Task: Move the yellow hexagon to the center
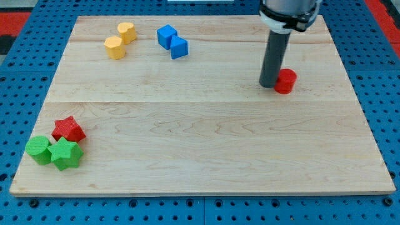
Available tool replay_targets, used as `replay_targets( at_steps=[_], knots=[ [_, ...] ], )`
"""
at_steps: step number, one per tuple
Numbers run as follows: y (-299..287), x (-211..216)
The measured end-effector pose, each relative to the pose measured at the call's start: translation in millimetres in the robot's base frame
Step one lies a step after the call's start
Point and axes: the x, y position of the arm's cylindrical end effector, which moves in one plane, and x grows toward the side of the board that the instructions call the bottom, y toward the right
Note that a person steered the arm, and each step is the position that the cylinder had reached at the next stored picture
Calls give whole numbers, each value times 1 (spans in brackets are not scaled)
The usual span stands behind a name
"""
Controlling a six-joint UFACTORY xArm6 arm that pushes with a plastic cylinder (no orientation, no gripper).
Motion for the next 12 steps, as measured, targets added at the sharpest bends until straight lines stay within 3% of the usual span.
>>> replay_targets(
  at_steps=[2,3,6,7,8,9,12],
  knots=[
    [10,0],
    [-70,19],
    [-348,-57],
    [-388,-100],
    [-374,-130],
    [-327,-121],
    [-251,-43]
  ],
)
